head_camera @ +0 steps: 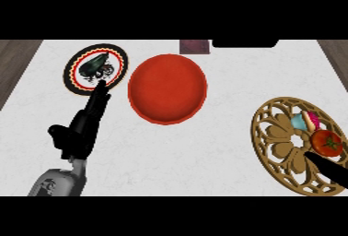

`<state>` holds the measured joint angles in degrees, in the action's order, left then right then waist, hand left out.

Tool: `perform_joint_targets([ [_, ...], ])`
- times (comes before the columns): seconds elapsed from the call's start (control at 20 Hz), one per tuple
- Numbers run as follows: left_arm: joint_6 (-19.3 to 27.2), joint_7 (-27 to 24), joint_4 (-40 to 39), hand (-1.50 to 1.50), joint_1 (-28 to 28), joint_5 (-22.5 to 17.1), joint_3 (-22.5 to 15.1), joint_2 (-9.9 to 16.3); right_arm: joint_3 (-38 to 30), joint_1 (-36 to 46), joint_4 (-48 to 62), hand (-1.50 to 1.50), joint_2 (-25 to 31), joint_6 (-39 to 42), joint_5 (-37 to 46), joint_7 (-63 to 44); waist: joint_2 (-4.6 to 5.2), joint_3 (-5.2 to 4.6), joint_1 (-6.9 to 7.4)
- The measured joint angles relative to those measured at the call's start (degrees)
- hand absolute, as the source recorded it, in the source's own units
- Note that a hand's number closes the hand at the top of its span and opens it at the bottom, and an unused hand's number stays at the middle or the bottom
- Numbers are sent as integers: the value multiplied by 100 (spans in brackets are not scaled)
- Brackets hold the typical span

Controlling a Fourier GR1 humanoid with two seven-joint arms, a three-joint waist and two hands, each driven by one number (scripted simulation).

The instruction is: Pick the tomato from the placemat and place it in the bowl

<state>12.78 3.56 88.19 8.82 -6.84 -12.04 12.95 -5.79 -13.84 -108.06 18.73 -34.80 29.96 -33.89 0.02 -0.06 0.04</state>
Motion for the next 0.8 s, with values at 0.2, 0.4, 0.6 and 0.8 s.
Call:
perform_joint_targets([
  [0.2, -80, 57, 32, 0, -10, 116, 117, -128, -87, -91, 123, -150, -191, 182, -179, 406, -4, 5, -16],
  [0.4, -174, 1, 89, 0, -198, 249, 176, -222, -234, -161, 236, -150, -400, 238, -386, 892, -6, 6, -19],
  [0.6, -153, 98, 158, 0, -170, 372, 199, -359, -213, -205, 237, -150, -699, 175, -575, 1401, -7, 8, -23],
  [0.8, -240, 102, 53, 0, -88, 461, 262, -454, -337, -193, 118, -150, -808, 288, -788, 1653, -7, 6, -26],
])
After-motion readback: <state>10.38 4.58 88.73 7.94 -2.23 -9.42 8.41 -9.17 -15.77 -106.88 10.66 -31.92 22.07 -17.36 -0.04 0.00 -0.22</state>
